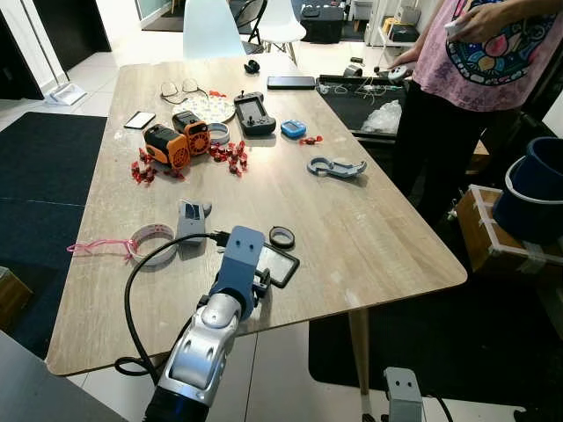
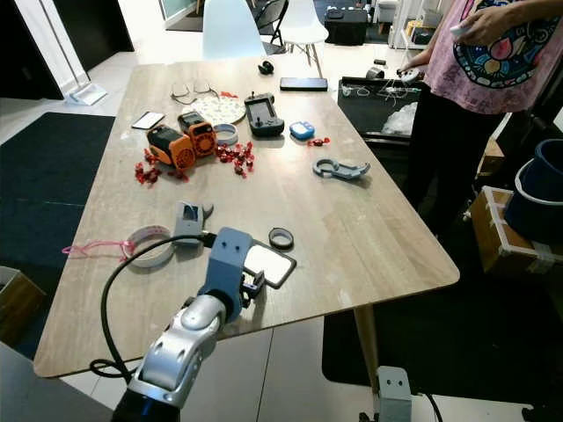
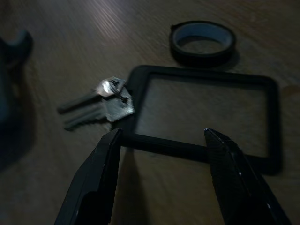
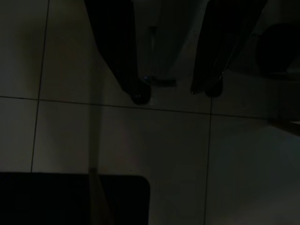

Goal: Hang keys on a hook

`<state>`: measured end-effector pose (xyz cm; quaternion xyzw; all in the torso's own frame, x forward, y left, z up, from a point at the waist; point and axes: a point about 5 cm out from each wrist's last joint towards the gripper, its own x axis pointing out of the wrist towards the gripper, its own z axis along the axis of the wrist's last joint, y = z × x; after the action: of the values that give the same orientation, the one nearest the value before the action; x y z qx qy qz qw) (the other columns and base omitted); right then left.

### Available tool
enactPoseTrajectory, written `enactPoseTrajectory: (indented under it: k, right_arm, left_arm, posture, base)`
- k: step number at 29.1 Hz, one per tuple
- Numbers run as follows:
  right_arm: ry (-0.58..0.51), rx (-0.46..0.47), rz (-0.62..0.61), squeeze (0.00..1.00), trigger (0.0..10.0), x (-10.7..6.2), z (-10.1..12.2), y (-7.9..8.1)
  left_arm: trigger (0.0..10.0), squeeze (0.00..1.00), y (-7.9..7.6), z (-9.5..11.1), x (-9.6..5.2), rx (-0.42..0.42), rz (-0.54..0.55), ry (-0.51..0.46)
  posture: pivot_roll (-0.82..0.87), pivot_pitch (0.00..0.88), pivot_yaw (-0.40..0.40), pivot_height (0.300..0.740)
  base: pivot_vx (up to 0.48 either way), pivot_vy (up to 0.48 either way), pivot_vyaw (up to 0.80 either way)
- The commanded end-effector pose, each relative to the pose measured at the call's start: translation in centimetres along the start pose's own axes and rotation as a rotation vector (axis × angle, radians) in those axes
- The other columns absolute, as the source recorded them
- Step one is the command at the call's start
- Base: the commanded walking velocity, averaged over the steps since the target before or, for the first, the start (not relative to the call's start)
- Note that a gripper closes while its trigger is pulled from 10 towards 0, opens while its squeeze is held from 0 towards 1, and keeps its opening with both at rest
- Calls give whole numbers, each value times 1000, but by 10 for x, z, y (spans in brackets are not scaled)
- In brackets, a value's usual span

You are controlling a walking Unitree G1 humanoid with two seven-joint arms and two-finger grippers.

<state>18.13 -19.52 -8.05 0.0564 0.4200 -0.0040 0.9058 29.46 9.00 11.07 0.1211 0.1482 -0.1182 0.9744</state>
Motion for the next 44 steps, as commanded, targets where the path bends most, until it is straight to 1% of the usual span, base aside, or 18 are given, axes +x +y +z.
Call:
enactPoseTrajectory:
  k: [1, 4, 7, 15, 19, 25, 27, 30, 33, 34, 35, 36, 37, 38, 39, 40, 42, 44]
  right_arm:
    - [2, 18, -10, 0, 10000, -1, -3, -1]
    - [2, 18, -10, 0, 10000, -1, -3, -1]
    - [3, 16, -12, 0, 10000, -1, -3, -2]
    - [2, 15, -10, 0, 10000, -1, -2, -1]
    - [3, 13, -6, 0, 10000, 0, -2, -1]
    - [4, 12, -6, 0, 10000, 0, -2, -1]
    - [5, 11, -8, 0, 10000, -1, -2, -1]
    - [6, 11, -10, 0, 10000, -1, -2, -2]
    - [6, 11, -11, 0, 10000, -1, -3, -2]
    - [6, 10, -11, 0, 10000, -1, -3, -3]
    - [6, 10, -11, 0, 10000, -1, -3, -3]
    - [6, 10, -11, 0, 10000, -1, -2, -3]
    - [6, 10, -11, 0, 10000, -1, -2, -3]
    - [6, 9, -10, 0, 10000, -1, -2, -3]
    - [5, 7, -10, 0, 10000, -1, -2, -3]
    - [5, 7, -10, 0, 10000, -1, -2, -3]
    - [5, 6, -9, 0, 10000, -1, -1, -3]
    - [5, 5, -9, 0, 10000, -1, -1, -3]
  left_arm:
    - [10000, 0, 6, -16, 0, 35, 3, 56]
    - [10000, 0, 8, -16, 0, 32, 1, 56]
    - [10000, 0, 24, -15, 0, 63, -47, 21]
    - [10000, 0, 35, -15, -1, 95, -107, -8]
    - [10000, 0, 48, -16, -5, 127, -166, -24]
    - [10000, 0, 58, -18, -6, 149, -195, -24]
    - [10000, 0, 72, -19, -7, 167, -197, -19]
    - [10000, 0, 83, -18, -8, 180, -189, -17]
    - [10000, 0, 87, -14, -9, 134, -202, -32]
    - [10000, 0, 84, -10, -11, 90, -250, -55]
    - [10000, 0, 84, -10, -11, 90, -250, -55]
    - [10000, 0, 73, -4, -16, 32, -347, -93]
    - [10000, 0, 73, -4, -16, 32, -347, -93]
    - [10000, 0, 62, 2, -22, -10, -443, -129]
    - [10000, 0, 37, 9, -32, -62, -597, -185]
    - [10000, 0, 37, 9, -32, -62, -597, -185]
    - [10000, 0, 23, 11, -36, -73, -649, -209]
    - [10000, 0, 20, 11, -36, -72, -651, -213]
  posture:
    - [25, 105, 18, 740]
    - [25, 105, 18, 740]
    - [28, 106, 12, 740]
    - [29, 107, 12, 740]
    - [32, 109, 9, 740]
    - [32, 108, 8, 740]
    - [32, 107, 8, 740]
    - [31, 104, 9, 740]
    - [30, 101, 9, 740]
    - [30, 100, 8, 740]
    - [30, 100, 8, 740]
    - [31, 98, 7, 740]
    - [31, 98, 7, 740]
    - [32, 95, 7, 740]
    - [33, 94, 6, 740]
    - [33, 94, 6, 740]
    - [32, 92, 7, 740]
    - [31, 90, 7, 740]
  base:
    - [0, 0, 0]
    - [0, 0, 0]
    - [0, 0, 0]
    - [0, 0, 0]
    - [0, 0, 0]
    - [0, 0, 0]
    - [0, 0, 0]
    - [0, 0, 0]
    - [0, 0, 0]
    - [0, 0, 0]
    - [0, 0, 0]
    - [0, 0, 0]
    - [0, 0, 0]
    - [0, 0, 0]
    - [0, 0, 0]
    - [0, 0, 0]
    - [0, 0, 0]
    - [0, 0, 0]
